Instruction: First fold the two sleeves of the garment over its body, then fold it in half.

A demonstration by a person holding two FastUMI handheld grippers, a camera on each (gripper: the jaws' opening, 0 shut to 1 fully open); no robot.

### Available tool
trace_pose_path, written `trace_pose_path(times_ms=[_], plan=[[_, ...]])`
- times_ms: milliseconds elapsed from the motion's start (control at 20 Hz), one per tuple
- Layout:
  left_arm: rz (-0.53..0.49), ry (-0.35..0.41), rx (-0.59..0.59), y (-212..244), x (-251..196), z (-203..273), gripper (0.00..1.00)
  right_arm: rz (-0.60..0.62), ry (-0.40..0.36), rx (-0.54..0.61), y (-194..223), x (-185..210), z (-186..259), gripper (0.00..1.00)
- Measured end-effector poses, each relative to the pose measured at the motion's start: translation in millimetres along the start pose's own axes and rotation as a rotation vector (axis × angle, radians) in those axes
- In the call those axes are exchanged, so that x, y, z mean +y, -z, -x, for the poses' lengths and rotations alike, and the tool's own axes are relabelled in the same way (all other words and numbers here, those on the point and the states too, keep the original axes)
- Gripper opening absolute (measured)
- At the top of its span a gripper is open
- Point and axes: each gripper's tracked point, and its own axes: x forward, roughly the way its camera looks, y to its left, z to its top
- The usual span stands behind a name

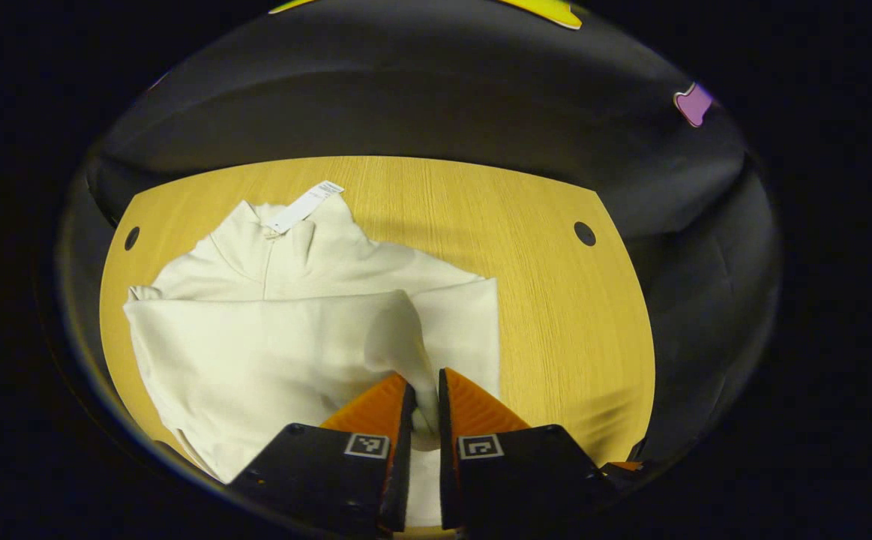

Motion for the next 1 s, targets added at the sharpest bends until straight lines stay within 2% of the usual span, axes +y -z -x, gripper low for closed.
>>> trace_pose_path(times_ms=[50, 100, 400, 450, 500, 650, 700, 750, 800, 900, 1000], plan=[[0.001, 0.010, 0.000, -1.6, 3.6, 1.2, 0.25, -0.007, 0.004, 0.003, 2.8, 0.1, 0.7, 0.93], [-0.003, 0.013, -0.003, -1.8, 2.6, 4.9, 0.35, -0.012, 0.008, 0.006, 5.5, 0.3, 1.1, 0.93], [-0.086, 0.048, -0.086, -7.4, -6.1, 32.3, 0.57, -0.022, 0.037, 0.002, 12.1, 10.4, 3.3, 0.92], [-0.097, 0.044, -0.094, -5.0, -3.2, 38.4, 0.64, -0.018, 0.033, -0.001, 13.2, 16.5, 4.4, 0.92], [-0.105, 0.047, -0.098, -0.4, -1.7, 45.0, 0.80, -0.012, 0.029, -0.002, 13.9, 22.3, 4.2, 0.93], [-0.112, 0.006, -0.122, 12.8, 22.3, 65.5, 0.85, 0.006, 0.008, -0.009, 17.2, 46.3, 3.2, 0.93], [-0.107, -0.028, -0.137, 17.4, 35.6, 73.4, 0.86, 0.015, 0.000, -0.009, 19.8, 53.6, 2.5, 0.93], [-0.107, -0.069, -0.150, 23.6, 52.5, 82.1, 0.89, 0.025, -0.007, -0.006, 21.8, 62.4, 1.6, 0.93], [-0.108, -0.103, -0.154, 32.4, 69.9, 87.2, 0.98, 0.034, -0.012, -0.002, 24.2, 70.5, -0.5, 0.93], [-0.086, -0.117, -0.134, 59.0, 98.3, 93.6, 0.98, 0.054, -0.026, 0.003, 29.2, 88.0, -3.1, 0.96], [-0.044, -0.134, -0.122, 87.7, 128.8, 104.5, 0.98, 0.078, -0.039, 0.010, 35.4, 103.5, -6.0, 0.93]])
